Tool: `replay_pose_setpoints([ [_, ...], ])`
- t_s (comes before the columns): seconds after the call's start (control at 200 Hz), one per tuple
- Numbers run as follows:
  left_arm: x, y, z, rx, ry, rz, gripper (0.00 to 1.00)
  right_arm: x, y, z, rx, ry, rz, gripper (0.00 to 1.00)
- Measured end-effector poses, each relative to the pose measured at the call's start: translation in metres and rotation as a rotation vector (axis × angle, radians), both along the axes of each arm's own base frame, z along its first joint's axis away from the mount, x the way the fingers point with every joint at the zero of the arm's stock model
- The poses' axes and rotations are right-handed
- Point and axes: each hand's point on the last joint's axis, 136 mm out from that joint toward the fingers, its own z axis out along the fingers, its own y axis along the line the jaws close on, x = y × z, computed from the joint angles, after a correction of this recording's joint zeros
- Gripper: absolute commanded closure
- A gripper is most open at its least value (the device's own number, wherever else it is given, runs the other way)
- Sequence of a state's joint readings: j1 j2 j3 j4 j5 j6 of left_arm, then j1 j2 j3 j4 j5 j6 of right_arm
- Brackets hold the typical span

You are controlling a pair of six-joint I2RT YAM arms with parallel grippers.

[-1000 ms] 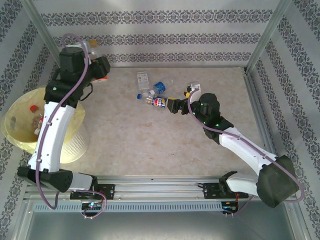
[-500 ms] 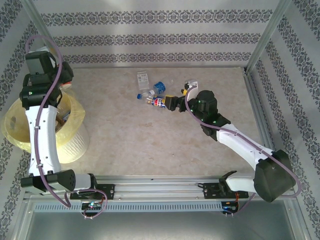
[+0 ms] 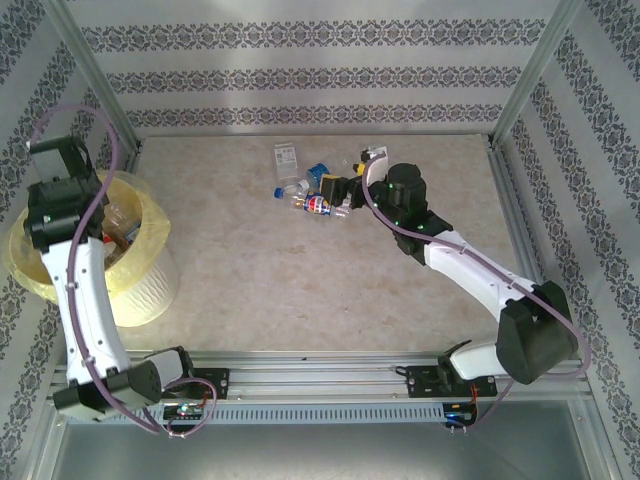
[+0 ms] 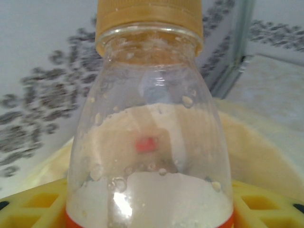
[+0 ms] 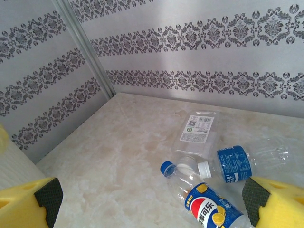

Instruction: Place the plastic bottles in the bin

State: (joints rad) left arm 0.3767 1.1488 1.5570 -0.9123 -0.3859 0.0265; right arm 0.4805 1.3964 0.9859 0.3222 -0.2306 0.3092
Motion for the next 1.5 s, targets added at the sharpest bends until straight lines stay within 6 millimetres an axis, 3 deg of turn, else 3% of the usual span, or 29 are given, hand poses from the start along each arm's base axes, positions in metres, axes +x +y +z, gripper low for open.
replay_pose_setpoints([
  [0.1,-0.028,0.006,-0.009,0.044,0.032,0.053,0.39,0.004,0.004,-0.003,0.01,0.02,0.01,0.02],
  [0.21,-0.046,0.017,-0.025,0.055,0.072,0.101,0.41,0.005,0.007,-0.007,0.02,0.041,0.02,0.02],
  [0.415,-0.048,0.044,-0.053,0.002,0.121,0.148,0.37,0.005,0.007,-0.008,0.021,0.042,0.019,0.02],
  [0.465,-0.049,0.052,-0.059,-0.025,0.12,0.162,0.32,0.005,0.007,-0.007,0.019,0.04,0.02,0.02],
  [0.52,-0.05,0.062,-0.068,-0.056,0.135,0.179,0.15,0.004,0.007,-0.008,0.015,0.041,0.02,0.02],
  [0.58,-0.046,0.068,-0.074,-0.082,0.142,0.182,0.05,0.004,0.007,-0.009,0.011,0.041,0.021,0.02],
  [0.734,-0.037,0.066,-0.076,-0.119,0.111,0.158,0.0,0.004,0.007,-0.009,0.009,0.044,0.019,0.02],
  [0.999,-0.028,0.046,-0.035,-0.164,-0.068,0.102,0.0,0.005,0.005,-0.01,0.005,0.048,0.008,0.02],
  [1.169,-0.02,0.027,-0.023,-0.274,-0.205,0.075,0.0,0.002,0.004,-0.022,-0.085,0.063,0.026,0.02],
  [1.319,-0.008,-0.009,-0.018,-0.385,-0.314,0.009,0.0,0.004,-0.004,-0.026,-0.19,0.043,0.037,0.02],
  [1.499,0.015,-0.056,-0.014,-0.465,-0.349,-0.117,0.0,0.014,-0.033,-0.049,-0.305,0.064,0.016,0.02],
])
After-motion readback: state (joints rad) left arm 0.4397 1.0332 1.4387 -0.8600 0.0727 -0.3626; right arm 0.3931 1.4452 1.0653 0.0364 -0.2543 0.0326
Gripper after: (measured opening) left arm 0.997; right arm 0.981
